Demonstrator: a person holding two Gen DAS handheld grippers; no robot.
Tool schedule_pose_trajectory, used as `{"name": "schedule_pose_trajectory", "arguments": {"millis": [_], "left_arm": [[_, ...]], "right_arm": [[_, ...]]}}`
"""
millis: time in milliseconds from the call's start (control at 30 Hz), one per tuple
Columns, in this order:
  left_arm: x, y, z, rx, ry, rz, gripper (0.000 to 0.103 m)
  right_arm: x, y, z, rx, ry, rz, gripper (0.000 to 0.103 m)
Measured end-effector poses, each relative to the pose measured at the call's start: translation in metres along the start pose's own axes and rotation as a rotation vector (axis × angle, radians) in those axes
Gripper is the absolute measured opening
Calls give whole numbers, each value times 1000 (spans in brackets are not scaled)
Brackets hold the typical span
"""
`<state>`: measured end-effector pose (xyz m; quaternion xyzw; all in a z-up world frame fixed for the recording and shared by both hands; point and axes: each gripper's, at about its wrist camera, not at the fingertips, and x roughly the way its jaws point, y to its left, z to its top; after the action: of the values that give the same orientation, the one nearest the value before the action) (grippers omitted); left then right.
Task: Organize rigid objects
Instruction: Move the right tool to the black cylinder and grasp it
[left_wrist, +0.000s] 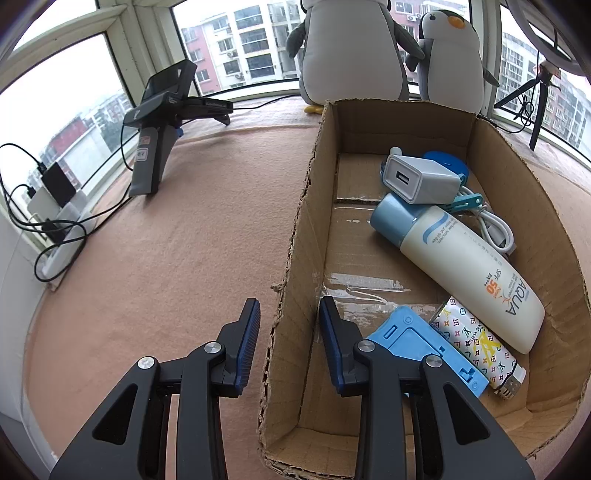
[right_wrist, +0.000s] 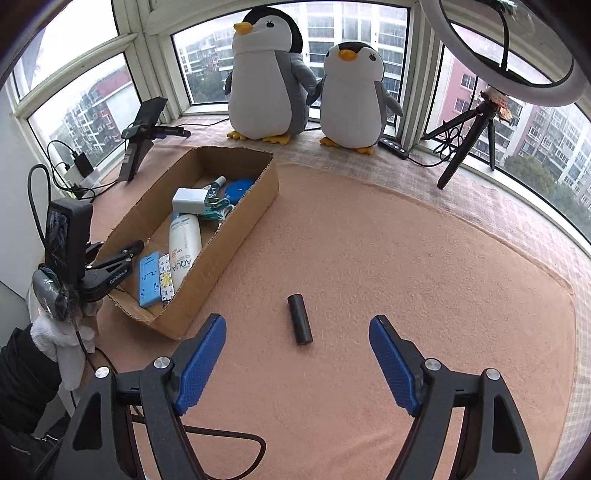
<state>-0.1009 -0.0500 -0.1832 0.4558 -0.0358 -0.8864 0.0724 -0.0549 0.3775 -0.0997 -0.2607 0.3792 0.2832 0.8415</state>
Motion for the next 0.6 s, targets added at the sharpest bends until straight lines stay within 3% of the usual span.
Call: {"name": "schedule_pose_trajectory", "arguments": {"millis": [67, 200, 267, 600], "left_arm": [[0, 0, 0, 0, 0, 0, 31], [0, 1, -1, -2, 0, 0, 31], [0, 1, -1, -2, 0, 0, 31], [0, 1, -1, -2, 0, 0, 31]], "right_arm": [[14, 1, 0, -11, 25, 9, 61], [39, 4, 2, -41, 73, 13, 57], [51, 5, 3, -48, 99, 12, 49], [85, 1, 6, -34, 184, 6, 40]]}}
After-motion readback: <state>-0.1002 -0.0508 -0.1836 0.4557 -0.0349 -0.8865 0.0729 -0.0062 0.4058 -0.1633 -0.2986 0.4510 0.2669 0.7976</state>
